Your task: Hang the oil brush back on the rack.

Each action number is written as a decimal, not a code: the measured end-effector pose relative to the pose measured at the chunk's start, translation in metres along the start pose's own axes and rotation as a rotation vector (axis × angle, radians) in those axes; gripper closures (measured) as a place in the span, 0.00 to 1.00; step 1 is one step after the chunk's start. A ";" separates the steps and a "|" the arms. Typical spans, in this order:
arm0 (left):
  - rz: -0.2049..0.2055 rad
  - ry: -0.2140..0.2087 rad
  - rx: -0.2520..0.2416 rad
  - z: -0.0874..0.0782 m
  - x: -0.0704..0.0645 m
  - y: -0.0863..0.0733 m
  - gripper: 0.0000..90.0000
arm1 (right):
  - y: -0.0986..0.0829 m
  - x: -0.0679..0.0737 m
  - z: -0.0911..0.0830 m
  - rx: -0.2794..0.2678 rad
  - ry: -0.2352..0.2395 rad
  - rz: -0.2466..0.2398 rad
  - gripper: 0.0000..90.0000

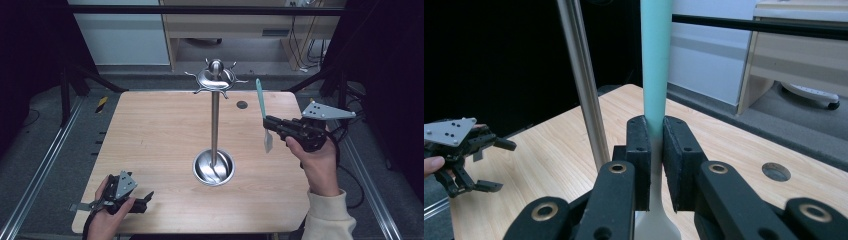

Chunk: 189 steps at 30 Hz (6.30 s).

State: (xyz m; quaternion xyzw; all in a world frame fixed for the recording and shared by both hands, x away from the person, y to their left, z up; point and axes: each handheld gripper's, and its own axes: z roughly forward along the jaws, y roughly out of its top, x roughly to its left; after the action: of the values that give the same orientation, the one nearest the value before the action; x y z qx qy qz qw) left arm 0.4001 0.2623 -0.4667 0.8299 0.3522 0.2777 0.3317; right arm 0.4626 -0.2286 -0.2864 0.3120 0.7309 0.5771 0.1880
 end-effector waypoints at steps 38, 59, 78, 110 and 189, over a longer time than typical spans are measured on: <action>0.012 -0.003 0.008 0.000 0.000 0.000 0.04 | 0.009 0.014 0.002 -0.071 0.087 -0.038 0.91; 0.011 0.000 0.009 0.000 -0.001 0.000 0.04 | 0.009 0.017 0.014 -0.052 0.113 -0.026 0.91; 0.013 0.000 0.008 0.001 -0.001 0.000 0.04 | 0.002 0.028 0.036 -0.077 0.077 -0.039 0.91; 0.016 0.001 0.010 0.001 -0.002 0.000 0.04 | 0.004 0.038 0.049 -0.114 -0.006 -0.091 0.68; 0.030 -0.011 0.032 0.002 -0.003 0.000 0.04 | -0.100 -0.061 0.065 0.362 -0.377 0.049 0.13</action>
State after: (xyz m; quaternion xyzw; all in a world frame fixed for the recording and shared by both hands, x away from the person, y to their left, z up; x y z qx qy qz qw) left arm 0.3999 0.2592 -0.4684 0.8418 0.3423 0.2725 0.3162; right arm 0.5249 -0.2359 -0.4049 0.4600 0.7667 0.3730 0.2479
